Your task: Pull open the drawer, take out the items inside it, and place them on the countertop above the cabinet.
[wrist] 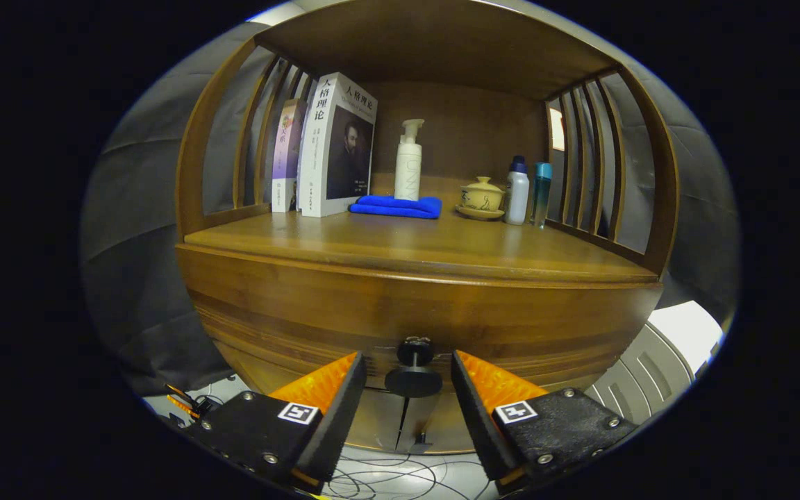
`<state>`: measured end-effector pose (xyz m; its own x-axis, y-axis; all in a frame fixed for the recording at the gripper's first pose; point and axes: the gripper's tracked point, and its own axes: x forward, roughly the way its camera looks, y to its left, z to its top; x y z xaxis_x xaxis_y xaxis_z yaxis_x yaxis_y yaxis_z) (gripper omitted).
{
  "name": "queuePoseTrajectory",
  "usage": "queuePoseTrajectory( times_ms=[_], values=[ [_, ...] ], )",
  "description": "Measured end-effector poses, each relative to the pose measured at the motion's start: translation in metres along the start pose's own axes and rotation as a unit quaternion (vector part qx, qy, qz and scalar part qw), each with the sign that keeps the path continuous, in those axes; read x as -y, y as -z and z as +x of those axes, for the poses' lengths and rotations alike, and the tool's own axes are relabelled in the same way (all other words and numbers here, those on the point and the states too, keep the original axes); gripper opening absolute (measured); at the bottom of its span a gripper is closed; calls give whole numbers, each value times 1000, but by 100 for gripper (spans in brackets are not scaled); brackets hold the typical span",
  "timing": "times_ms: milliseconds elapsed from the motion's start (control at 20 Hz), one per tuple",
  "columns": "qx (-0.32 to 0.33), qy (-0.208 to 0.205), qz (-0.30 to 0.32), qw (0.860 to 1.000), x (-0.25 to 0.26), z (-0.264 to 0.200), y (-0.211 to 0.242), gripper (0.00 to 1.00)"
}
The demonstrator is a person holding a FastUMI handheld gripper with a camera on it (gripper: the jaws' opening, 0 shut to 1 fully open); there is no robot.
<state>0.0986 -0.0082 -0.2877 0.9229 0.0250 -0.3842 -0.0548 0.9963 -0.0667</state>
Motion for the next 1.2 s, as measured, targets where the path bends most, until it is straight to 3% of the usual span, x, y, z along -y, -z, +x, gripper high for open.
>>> queuePoseTrajectory(
  times_ms=[50, 200, 550, 650, 1200],
  values=[
    [-2, -1, 3, 1000, -1, 2, 1, 75],
    [-4, 8, 8, 1000, 2, 4, 3, 53],
    [7, -13, 12, 1000, 2, 5, 6, 41],
    [12, -9, 12, 1000, 3, 7, 7, 32],
    [9, 6, 41, 999, 3, -33, 18, 28]
  ],
)
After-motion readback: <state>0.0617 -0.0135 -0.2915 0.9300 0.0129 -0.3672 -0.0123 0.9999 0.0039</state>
